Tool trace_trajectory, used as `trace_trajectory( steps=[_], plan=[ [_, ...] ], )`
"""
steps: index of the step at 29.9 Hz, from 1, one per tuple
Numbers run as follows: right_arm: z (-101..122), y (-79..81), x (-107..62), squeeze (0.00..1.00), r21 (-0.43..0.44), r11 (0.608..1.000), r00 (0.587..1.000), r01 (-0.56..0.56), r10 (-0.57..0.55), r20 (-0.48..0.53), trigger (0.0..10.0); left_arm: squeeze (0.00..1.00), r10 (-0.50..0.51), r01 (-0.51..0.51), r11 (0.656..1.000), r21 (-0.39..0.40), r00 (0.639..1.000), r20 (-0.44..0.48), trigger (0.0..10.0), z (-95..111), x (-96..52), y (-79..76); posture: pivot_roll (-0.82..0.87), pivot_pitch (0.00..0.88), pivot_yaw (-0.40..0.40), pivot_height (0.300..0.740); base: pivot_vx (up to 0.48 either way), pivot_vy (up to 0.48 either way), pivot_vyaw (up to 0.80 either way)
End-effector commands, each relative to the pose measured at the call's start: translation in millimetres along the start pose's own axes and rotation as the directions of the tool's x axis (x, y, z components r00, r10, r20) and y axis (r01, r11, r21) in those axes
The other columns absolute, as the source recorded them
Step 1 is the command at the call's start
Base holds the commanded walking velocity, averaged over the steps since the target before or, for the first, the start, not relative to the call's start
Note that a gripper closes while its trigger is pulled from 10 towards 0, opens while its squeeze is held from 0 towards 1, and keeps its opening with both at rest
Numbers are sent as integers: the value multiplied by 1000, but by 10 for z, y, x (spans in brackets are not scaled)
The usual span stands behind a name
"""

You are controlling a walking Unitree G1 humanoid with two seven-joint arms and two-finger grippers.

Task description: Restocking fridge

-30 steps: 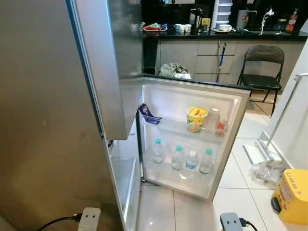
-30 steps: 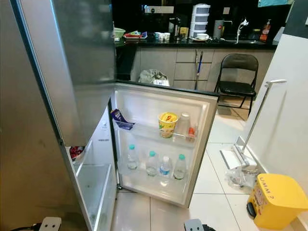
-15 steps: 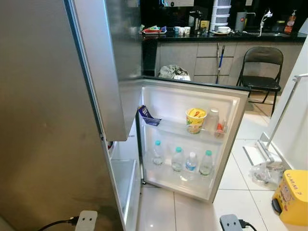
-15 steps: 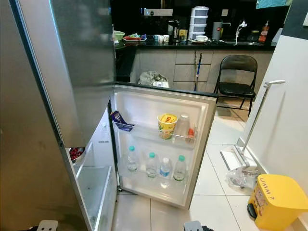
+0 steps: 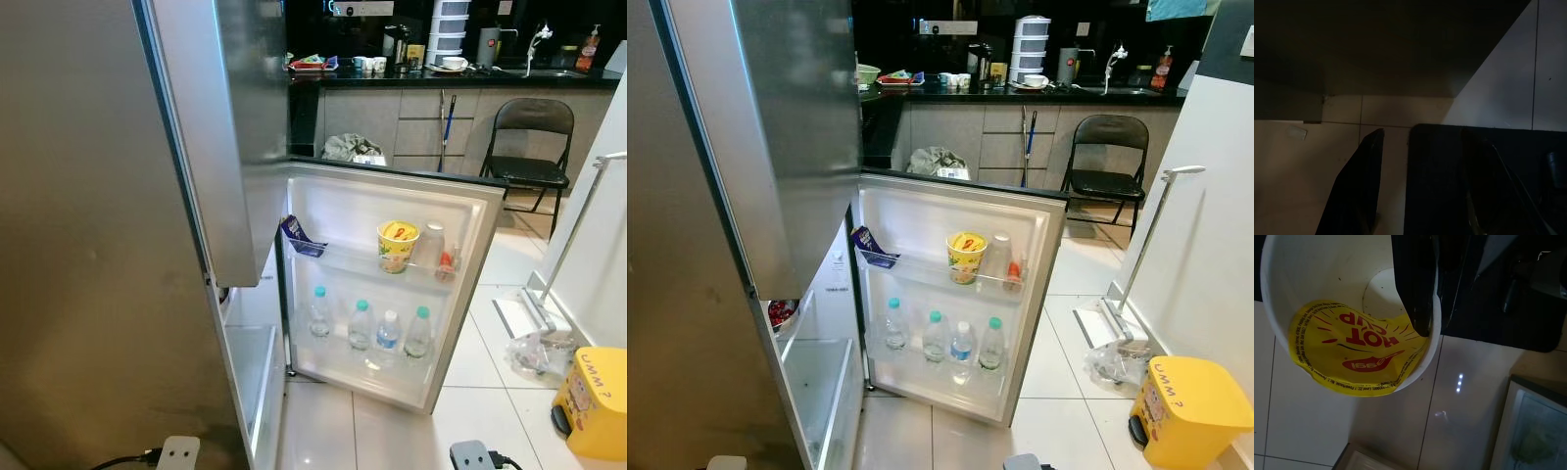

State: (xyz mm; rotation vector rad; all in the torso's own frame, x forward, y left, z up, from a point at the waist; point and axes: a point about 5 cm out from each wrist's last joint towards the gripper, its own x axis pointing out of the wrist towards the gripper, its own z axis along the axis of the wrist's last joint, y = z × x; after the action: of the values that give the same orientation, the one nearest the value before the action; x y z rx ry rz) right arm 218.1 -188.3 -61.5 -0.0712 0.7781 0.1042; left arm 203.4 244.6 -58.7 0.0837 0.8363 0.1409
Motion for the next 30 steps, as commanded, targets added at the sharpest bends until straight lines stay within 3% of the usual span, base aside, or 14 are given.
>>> trace_trajectory(
  steps=[1,30],
  plan=[
    [-58,30,-8,0,-9,1000,1000,-11,11,-27,10000,0,5,-5,1000,11,1000,-11,10000,-35,-8,21,18,16,0,740,0,0,0],
    [-64,51,-8,0,-10,1000,999,-25,25,-25,10000,0,-4,4,999,33,1000,-7,10000,-44,-9,-12,27,7,-2,740,0,0,0]
  ],
)
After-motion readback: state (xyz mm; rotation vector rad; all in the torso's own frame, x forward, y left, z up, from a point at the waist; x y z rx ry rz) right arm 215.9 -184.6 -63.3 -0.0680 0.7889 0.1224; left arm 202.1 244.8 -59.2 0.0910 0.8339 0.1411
